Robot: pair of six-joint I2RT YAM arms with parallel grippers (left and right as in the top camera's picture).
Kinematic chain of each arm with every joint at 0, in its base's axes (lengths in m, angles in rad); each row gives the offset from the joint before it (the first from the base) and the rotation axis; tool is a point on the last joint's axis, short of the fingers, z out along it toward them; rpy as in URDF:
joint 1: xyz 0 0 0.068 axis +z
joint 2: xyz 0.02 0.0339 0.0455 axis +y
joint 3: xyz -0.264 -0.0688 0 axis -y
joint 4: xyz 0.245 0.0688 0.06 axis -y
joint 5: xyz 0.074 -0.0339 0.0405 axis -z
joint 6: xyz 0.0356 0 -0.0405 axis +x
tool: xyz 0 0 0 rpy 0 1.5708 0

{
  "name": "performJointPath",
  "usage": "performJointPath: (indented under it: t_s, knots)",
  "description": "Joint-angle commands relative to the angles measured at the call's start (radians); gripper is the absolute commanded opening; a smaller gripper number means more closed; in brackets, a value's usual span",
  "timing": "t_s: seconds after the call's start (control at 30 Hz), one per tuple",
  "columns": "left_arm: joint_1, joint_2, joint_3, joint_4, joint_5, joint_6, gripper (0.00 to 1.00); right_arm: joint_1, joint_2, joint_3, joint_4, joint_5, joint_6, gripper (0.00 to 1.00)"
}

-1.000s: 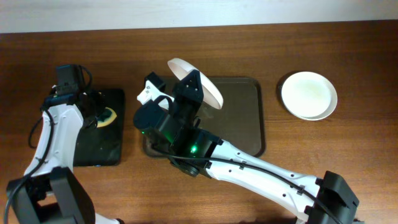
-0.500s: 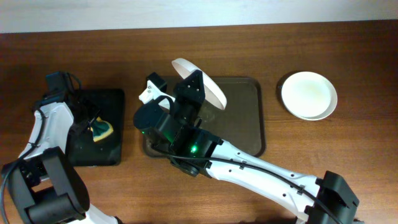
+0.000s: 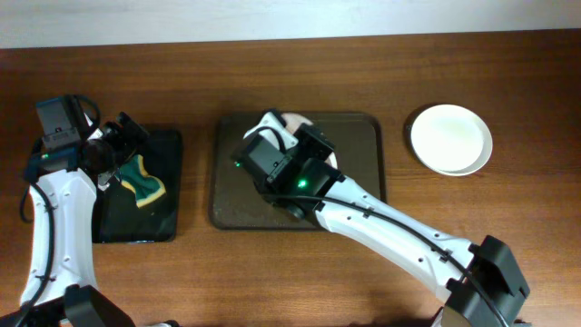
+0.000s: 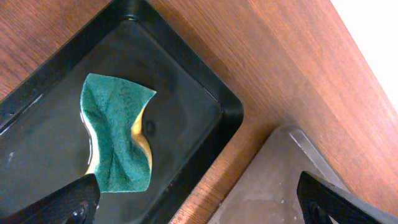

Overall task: Clean dirty plates on tray and stack at the side
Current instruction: 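Lift the last plate with the right gripper and stack it on the side pile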

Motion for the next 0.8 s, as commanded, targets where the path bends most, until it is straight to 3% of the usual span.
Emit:
performJointPath:
  t_s: [0.0,0.1,0.17,0.27,0.4,0.6,0.67,0.73,0.77]
  knots:
    - [0.004,0.002,0.007,-0.001,0.011,0.013,0.99,-0.017,-0.13,0.031,0.034,0.023,0.291,0.04]
    - [0.004,0.002,0.007,-0.001,0.011,0.013,0.99,-0.182,-0.262,0.031,0.03,-0.178,0.319,0.04]
    - [0.004,0.002,0.007,-0.001,0.011,0.013,0.99,-0.409,-0.322,0.031,-0.075,-0.36,0.449,0.04]
    - [0.004,0.002,0.007,-0.001,0.011,0.013,0.99,-0.721,-0.308,0.021,-0.186,-0.574,0.555,0.04]
    - [0.004,0.002,0.007,-0.001,0.011,0.013,0.99,-1.07,-0.177,-0.01,-0.175,-0.855,0.555,0.04]
    - [0.004,0.002,0.007,-0.001,0.011,0.013,0.99,-1.247,0.088,-0.01,-0.095,-0.893,0.549,0.04]
    - [0.004,0.002,0.007,-0.001,0.011,0.013,1.0,-1.247,0.132,-0.01,-0.069,-0.906,0.519,0.17]
    - [0.004,0.002,0.007,-0.001,0.011,0.013,0.99,-1.229,0.143,-0.01,-0.047,-0.965,0.442,0.43]
    - [0.004,0.002,0.007,-0.001,0.011,0.013,0.99,-1.22,0.134,-0.008,-0.046,-0.977,0.44,0.66]
